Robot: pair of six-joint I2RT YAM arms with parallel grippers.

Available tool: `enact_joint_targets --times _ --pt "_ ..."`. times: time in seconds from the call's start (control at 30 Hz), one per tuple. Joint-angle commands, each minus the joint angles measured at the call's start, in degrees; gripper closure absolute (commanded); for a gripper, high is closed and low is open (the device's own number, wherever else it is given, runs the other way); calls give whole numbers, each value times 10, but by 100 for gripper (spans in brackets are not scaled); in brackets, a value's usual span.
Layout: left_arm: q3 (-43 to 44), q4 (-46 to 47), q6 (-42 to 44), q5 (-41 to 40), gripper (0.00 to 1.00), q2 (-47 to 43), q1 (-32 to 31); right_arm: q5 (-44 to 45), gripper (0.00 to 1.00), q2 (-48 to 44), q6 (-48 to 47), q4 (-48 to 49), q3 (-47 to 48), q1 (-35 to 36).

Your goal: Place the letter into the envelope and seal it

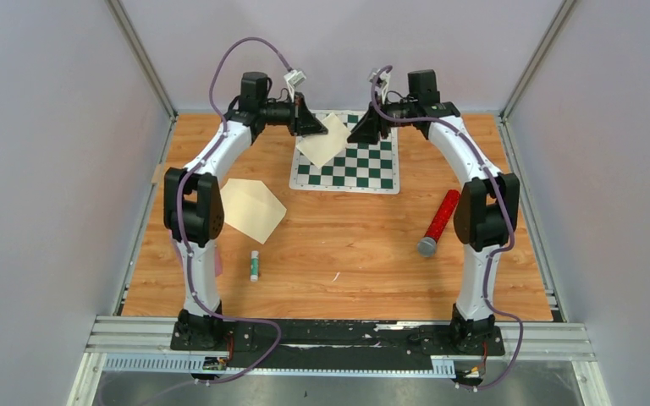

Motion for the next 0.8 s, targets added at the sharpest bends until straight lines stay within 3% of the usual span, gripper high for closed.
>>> enact_joint_targets --times 0.0,0.13,0.27,0.57,0.77 --pt "-49 274 -253 -43 100 -44 20 7 44 -43 191 149 -23 -28" --pt "-70 414 -383 -74 99 -32 35 46 38 -46 308 208 -39 -37" --pt "-68 443 -414 -69 100 -22 39 49 33 -43 382 246 -52 -36" --pt "-79 467 -434 -63 100 -25 43 25 31 -45 372 260 -75 -21" --pt "-72 382 -376 -77 100 -40 57 35 34 -51 311 237 -121 -16"
